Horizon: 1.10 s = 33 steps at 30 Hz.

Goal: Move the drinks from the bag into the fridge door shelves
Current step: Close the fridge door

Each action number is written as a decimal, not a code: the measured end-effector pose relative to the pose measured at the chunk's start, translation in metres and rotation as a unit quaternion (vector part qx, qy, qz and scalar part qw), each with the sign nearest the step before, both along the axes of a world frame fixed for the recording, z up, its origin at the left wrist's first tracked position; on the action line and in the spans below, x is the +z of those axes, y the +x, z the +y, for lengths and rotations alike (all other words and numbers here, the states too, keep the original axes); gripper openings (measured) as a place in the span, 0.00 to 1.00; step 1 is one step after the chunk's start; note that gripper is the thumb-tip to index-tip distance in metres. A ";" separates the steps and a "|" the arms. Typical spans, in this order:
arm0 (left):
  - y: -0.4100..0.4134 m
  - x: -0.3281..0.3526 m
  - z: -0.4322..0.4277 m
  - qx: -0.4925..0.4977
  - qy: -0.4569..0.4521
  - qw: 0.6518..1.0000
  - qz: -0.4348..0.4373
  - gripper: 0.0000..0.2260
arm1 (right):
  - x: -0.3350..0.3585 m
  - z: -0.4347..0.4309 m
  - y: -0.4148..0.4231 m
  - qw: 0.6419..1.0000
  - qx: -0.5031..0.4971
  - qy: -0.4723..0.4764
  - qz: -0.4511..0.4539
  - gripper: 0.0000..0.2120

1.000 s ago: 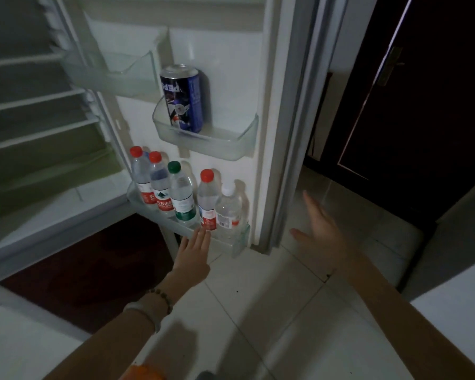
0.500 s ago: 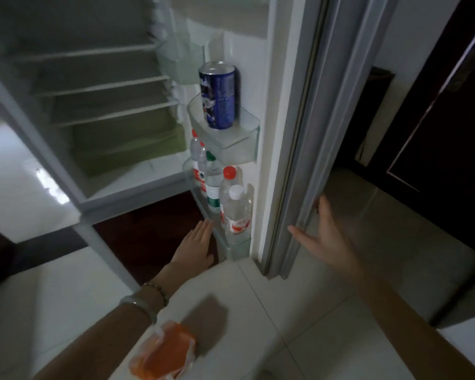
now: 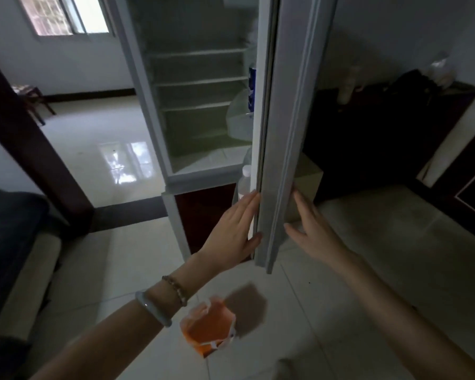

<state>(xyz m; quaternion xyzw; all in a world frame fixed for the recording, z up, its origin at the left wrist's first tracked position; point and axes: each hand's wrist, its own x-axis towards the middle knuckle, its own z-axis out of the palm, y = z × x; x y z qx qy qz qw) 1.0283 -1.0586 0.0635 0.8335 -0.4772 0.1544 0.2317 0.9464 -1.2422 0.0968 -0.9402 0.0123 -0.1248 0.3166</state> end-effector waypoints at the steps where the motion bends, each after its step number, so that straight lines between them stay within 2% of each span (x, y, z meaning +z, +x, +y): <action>1: 0.002 0.001 0.007 0.008 0.000 1.000 -0.004 0.32 | -0.001 0.008 0.008 1.000 0.007 -0.008 0.005 0.35; 6: 0.026 0.001 0.032 0.066 -0.004 0.998 0.006 0.35 | 0.000 0.031 0.051 0.998 0.035 -0.040 0.044 0.37; 9: 0.044 0.004 0.051 0.106 -0.022 0.993 0.048 0.39 | 0.003 0.041 0.089 0.995 0.063 -0.051 0.049 0.37; 12: 0.069 0.005 0.070 0.156 -0.025 0.985 0.076 0.42 | 0.002 0.053 0.131 0.992 0.093 -0.087 0.020 0.38; 18: 0.134 0.007 0.099 0.248 -0.021 0.963 0.107 0.43 | 0.002 0.081 0.224 0.964 0.156 -0.210 -0.048 0.37; 26: 0.229 0.012 0.112 0.326 -0.080 0.925 0.178 0.43 | 0.010 0.083 0.327 0.933 0.237 -0.261 -0.068 0.35; 29: 0.260 0.011 0.101 0.366 -0.113 0.899 0.213 0.43 | 0.010 0.079 0.359 0.929 0.248 -0.268 -0.071 0.35; 31: 0.278 0.009 0.093 0.416 -0.079 0.893 0.148 0.40 | 0.009 0.079 0.378 0.924 0.252 -0.278 -0.068 0.35; 33: 0.291 0.008 0.084 0.439 0.011 0.897 0.045 0.37 | 0.008 0.079 0.397 0.919 0.251 -0.295 -0.072 0.35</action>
